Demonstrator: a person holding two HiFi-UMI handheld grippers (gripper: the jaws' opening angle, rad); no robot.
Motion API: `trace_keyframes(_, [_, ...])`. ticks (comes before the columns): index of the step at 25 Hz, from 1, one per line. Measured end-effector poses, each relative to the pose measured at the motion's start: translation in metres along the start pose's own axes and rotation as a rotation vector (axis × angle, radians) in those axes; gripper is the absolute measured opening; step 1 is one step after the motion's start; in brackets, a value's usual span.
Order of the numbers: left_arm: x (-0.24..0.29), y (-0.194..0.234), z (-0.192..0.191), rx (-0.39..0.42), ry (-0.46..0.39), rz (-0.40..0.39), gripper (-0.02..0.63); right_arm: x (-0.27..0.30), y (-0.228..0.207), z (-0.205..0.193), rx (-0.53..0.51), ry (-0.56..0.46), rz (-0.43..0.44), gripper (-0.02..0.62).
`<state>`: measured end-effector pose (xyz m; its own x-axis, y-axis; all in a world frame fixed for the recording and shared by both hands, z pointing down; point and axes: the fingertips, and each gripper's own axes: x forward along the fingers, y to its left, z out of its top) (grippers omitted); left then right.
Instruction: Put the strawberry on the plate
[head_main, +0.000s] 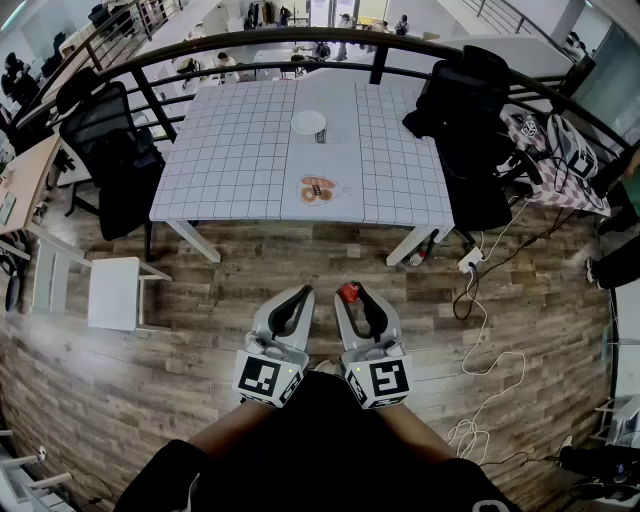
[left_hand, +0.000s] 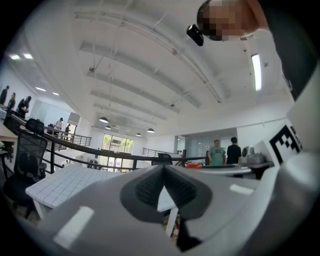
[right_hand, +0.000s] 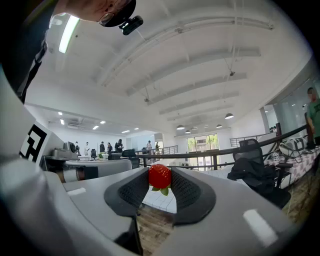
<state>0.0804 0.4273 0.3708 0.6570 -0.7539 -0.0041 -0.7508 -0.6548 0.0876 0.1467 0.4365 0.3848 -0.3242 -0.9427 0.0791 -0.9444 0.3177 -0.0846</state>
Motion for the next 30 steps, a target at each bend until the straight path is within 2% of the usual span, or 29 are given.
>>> trace_keyframes(7, [0.018, 0.004, 0.000, -0.007, 0.001, -0.001, 0.009, 0.007, -0.019, 0.006, -0.005, -0.022, -0.029, 0.133])
trace_keyframes(14, [0.018, 0.032, -0.003, -0.011, 0.010, 0.079, 0.009, 0.003, -0.038, 0.009, 0.023, -0.053, -0.060, 0.133])
trace_keyframes(19, [0.030, 0.041, -0.004, -0.003, 0.004, 0.092, 0.009, 0.014, -0.047, -0.002, 0.043, -0.033, -0.064, 0.133])
trace_keyframes(24, [0.048, 0.064, -0.011, -0.023, 0.017, 0.077, 0.009, 0.044, -0.054, -0.002, 0.051, -0.040, -0.084, 0.133])
trace_keyframes(30, [0.100, 0.106, -0.012, -0.050, 0.024, 0.043, 0.009, 0.111, -0.074, 0.005, 0.032, -0.013, -0.097, 0.133])
